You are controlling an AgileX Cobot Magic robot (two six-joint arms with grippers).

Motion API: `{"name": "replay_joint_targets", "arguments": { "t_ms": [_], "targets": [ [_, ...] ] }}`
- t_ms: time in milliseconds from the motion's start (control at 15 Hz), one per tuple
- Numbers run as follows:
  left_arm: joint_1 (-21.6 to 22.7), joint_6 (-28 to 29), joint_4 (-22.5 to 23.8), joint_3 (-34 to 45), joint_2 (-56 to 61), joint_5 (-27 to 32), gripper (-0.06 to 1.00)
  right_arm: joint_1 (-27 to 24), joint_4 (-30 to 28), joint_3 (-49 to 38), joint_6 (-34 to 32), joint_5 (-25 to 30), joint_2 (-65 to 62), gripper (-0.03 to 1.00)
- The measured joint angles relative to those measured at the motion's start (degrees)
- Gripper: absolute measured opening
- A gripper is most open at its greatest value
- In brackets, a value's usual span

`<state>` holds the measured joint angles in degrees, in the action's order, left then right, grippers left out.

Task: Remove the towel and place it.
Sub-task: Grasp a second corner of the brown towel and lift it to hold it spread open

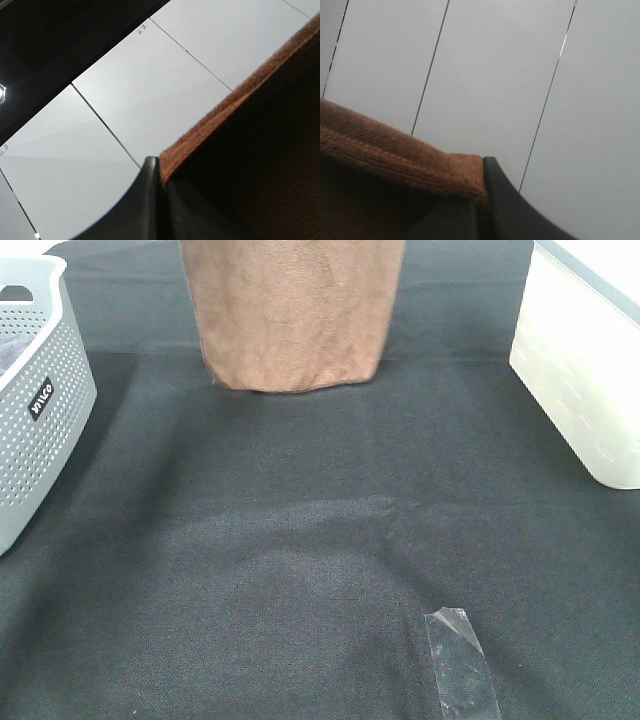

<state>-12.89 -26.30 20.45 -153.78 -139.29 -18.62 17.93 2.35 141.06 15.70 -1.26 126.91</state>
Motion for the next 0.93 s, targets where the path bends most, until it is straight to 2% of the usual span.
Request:
{"name": "replay_joint_targets", "arguments": {
  "t_ms": [133,333,400,533,800,933],
  "targets": [
    [0.00,0.46,0.00,0.00,0.00,1.60,0.00,0.00,0.06,0.00,0.00,1.78,0.00,0.01],
    [0.00,4.76,0.06,0.00,0.00,5.96,0.00,0.00,0.17,0.00,0.00,7.28,0.00,0.01],
    [-0.52,9.74,-0.06,0.00,0.00,14.50,0.00,-0.29,1.43,0.06,-0.74,15.01,-0.11,0.01],
    [-2.29,12.89,-3.21,0.00,0.00,30.08,0.00,-0.80,2.52,0.11,-2.64,25.04,-0.69,0.01],
    [-5.61,13.64,-10.31,0.00,0.97,64.69,0.00,-1.43,3.72,0.11,-4.41,46.75,-2.69,0.01],
    [-6.30,13.92,-11.97,-0.06,3.09,78.44,0.00,-1.43,4.81,0.11,-4.47,55.58,-3.38,0.01]
  ]
}}
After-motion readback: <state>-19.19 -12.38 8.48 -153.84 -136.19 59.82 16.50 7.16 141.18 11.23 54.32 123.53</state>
